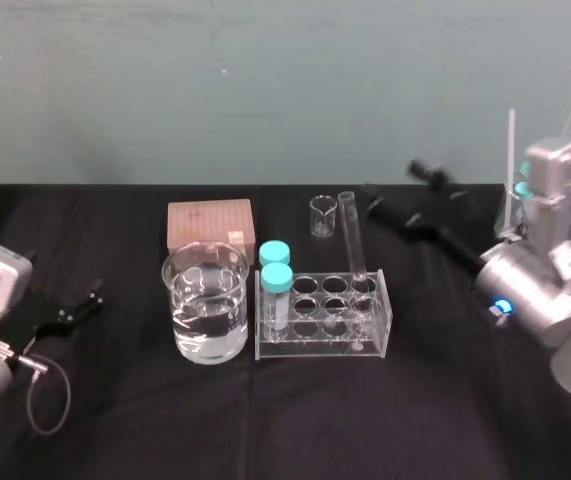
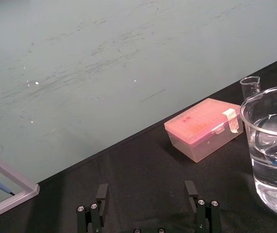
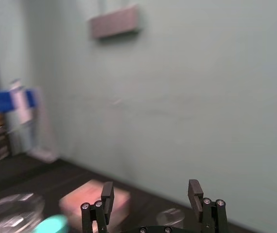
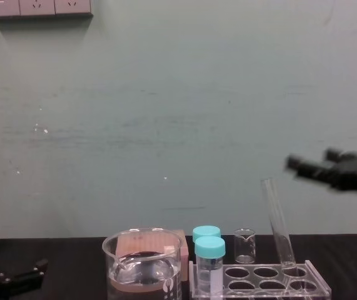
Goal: Hold the test tube with one hand and immerse one end into the beaker, then return it to the test tube rack.
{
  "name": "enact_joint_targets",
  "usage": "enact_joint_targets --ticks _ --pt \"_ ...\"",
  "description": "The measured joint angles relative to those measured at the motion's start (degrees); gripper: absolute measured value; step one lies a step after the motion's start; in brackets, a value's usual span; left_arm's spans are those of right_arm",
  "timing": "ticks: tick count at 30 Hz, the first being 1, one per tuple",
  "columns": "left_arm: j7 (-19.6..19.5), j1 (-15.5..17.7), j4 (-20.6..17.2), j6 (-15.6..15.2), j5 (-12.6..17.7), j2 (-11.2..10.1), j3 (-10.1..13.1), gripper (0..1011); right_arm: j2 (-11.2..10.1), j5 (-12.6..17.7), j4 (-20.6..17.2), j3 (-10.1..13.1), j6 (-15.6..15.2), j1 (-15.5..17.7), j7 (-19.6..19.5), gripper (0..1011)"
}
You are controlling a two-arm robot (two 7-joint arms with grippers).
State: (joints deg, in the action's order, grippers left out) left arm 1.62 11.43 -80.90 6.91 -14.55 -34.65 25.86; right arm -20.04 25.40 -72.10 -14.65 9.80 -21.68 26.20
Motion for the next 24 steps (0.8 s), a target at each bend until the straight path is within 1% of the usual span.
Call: enact_joint_targets --ticks 3,4,5,6,9,10,14,16,24 --pt "0.00 0.00 0.00 0.00 0.00 0.00 0.00 1000 -0.31 -0.48 -1.45 2.27 0.73 1.03 -3.15 1000" --pt "0.00 0.00 0.00 0.00 0.00 0.00 0.00 1000 -0.45 -1.61 -1.90 3.47 0.62 1.78 -6.15 1000" --pt "0.00 0.00 0.00 0.00 0.00 0.00 0.00 1000 -0.46 -2.18 -2.00 3.99 0.24 2.17 -7.61 1000" --pt "0.00 0.00 0.00 0.00 0.00 0.00 0.00 1000 -0.37 -3.17 -2.01 4.85 -0.79 2.91 -10.20 1000" --pt "0.00 0.00 0.00 0.00 0.00 0.00 0.00 1000 0.02 -4.06 -1.75 5.60 -3.04 3.89 -13.14 1000" --pt "0.00 0.00 0.00 0.00 0.00 0.00 0.00 1000 0.47 -4.41 -1.31 5.93 -4.88 4.49 -14.61 1000" --pt "0.00 0.00 0.00 0.00 0.00 0.00 0.00 1000 1.48 -4.77 0.05 6.10 -7.74 5.02 -15.79 1000" --pt "0.00 0.00 0.00 0.00 0.00 0.00 0.00 1000 1.99 -5.00 0.82 6.02 -8.76 5.03 -15.77 1000" --pt "0.00 0.00 0.00 0.00 0.00 0.00 0.00 1000 3.03 -5.85 1.86 5.73 -11.32 5.02 -14.92 1000"
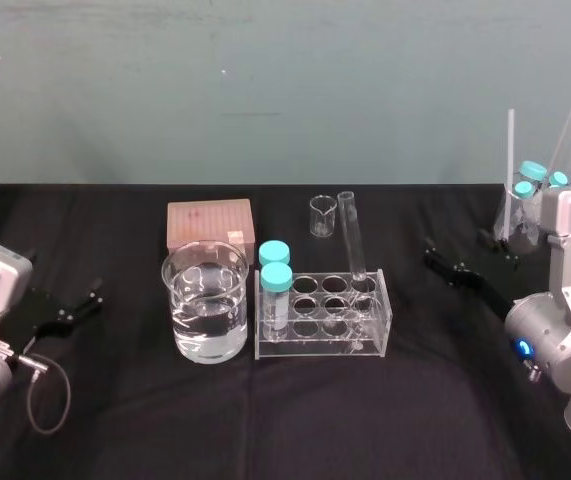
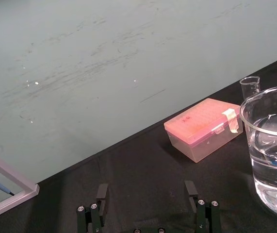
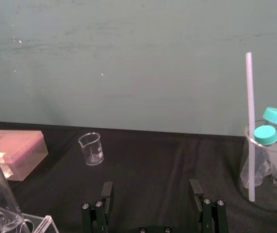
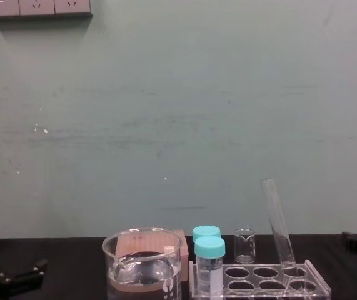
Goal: Hold the test tube with one hand and immerse one end into the beaker, then return it to the test tube rack.
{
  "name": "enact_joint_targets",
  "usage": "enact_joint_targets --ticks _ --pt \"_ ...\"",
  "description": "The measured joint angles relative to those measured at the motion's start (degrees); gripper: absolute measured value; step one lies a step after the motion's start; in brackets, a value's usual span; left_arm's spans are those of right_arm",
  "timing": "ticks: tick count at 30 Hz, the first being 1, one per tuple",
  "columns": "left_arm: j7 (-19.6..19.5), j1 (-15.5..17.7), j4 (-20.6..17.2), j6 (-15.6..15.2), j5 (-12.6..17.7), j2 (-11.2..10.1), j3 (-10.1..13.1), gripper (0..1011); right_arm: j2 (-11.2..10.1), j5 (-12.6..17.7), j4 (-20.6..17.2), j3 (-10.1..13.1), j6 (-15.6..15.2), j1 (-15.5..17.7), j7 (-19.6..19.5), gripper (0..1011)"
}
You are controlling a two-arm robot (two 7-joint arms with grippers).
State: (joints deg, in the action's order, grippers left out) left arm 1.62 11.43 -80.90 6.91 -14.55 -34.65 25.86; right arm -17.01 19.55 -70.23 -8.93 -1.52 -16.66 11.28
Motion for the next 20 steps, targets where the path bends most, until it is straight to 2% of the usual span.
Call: enact_joint_targets --ticks 20 --pt "0.00 0.00 0.00 0.00 0.00 0.00 0.00 1000 0.16 -0.51 -0.16 0.20 -0.43 0.17 0.28 1000"
